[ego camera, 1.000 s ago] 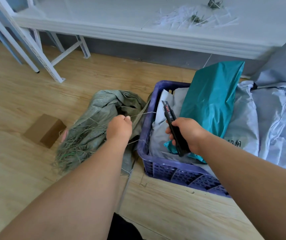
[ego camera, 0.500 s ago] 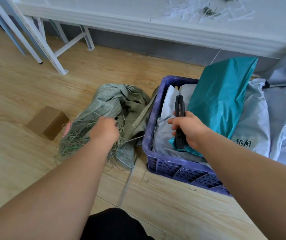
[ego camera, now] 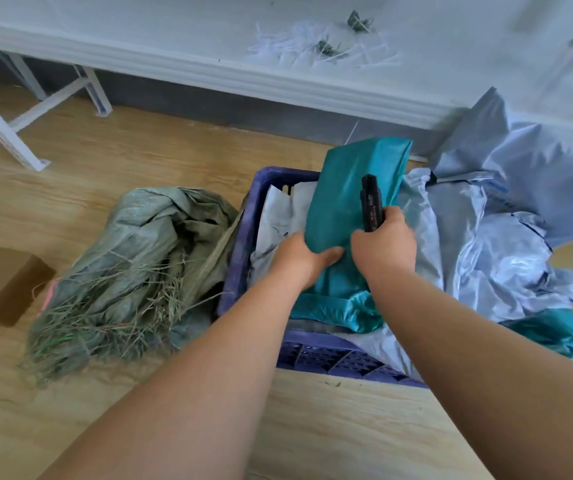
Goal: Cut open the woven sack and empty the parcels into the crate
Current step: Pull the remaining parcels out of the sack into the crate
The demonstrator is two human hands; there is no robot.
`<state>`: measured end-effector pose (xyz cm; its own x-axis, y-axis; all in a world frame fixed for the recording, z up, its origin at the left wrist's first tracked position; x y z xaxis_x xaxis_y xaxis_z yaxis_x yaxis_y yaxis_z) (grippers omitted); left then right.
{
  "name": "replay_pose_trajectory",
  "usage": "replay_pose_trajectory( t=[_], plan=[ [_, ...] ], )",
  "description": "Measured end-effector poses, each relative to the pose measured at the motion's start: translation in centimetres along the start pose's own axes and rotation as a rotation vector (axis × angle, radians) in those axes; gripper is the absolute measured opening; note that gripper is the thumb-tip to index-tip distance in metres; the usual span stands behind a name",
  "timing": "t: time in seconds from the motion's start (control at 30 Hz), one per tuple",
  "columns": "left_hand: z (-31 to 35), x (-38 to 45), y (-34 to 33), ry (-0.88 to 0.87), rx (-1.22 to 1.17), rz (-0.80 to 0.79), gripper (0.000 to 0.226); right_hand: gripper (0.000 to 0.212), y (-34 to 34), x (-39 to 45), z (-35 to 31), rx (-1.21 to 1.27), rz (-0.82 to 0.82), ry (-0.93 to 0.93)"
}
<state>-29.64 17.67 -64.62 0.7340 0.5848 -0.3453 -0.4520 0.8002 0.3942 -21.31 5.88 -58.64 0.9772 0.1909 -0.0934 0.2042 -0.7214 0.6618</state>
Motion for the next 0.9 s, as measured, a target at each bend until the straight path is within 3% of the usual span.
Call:
replay_pose_trajectory(
  t=[0.07, 0.17, 0.23, 0.33, 0.4, 0.53, 0.67, 0.8, 0.87, 0.9],
  plan=[
    [-0.4, -0.2, 1.1, 0.038, -0.125, 0.025, 0.041, 0.023, -0.9, -0.3, -0.2, 0.118, -0.128, 0.004],
    [-2.2, -0.4, 5.0, 0.085, -0.264, 0.23, 0.026, 0.021, -3.1, -1.3, -1.6, 0.44, -0.421, -0.03],
    [-3.0, -0.7, 6.7, 0.082, -0.307, 0.323, 0.033, 0.024, -4.6, -1.8, -2.2, 0.571, -0.593, -0.085],
    [-1.7, -1.4, 6.5, 0.024, 0.078, 0.408, 0.063, 0.027, -4.3, -1.0, -1.2, 0.349, -0.473, -0.077],
    [1.3, -2.3, 4.1, -0.13, 0.388, 0.458, 0.07, 0.026, -2.3, -0.2, -0.7, 0.227, -0.327, -0.047],
    [6.4, -2.5, -2.7, -0.309, 0.581, 0.227, 0.048, 0.029, 3.0, 2.0, -0.8, 0.15, -0.128, 0.019],
    [11.6, -3.4, -8.7, -0.449, 0.486, 0.065, 0.021, 0.031, 8.6, 4.1, 0.9, 0.16, 0.037, -0.04],
    [8.9, -1.7, -11.6, -0.176, 0.953, -0.193, 0.052, 0.018, 10.4, 4.7, 2.7, 0.099, -0.006, -0.041],
    [7.8, -1.2, -11.0, -0.116, 0.907, -0.298, 0.054, 0.017, 9.8, 4.3, 2.5, 0.11, -0.041, -0.026],
    [7.8, -1.2, -10.4, -0.126, 0.734, -0.327, 0.048, 0.019, 9.3, 4.0, 1.9, 0.113, -0.051, -0.004]
  ],
)
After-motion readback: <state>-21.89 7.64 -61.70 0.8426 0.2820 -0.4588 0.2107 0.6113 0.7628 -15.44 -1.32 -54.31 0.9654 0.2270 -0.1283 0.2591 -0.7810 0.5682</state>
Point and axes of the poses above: each hand's wrist, its own x-axis towards the middle knuckle, its own y-axis out of the back of the hand, z = x × y, the point moved 6 cm from there along x, towards the middle knuckle, and after that the axes turned 1 degree about -y, right-handed, at the moved point
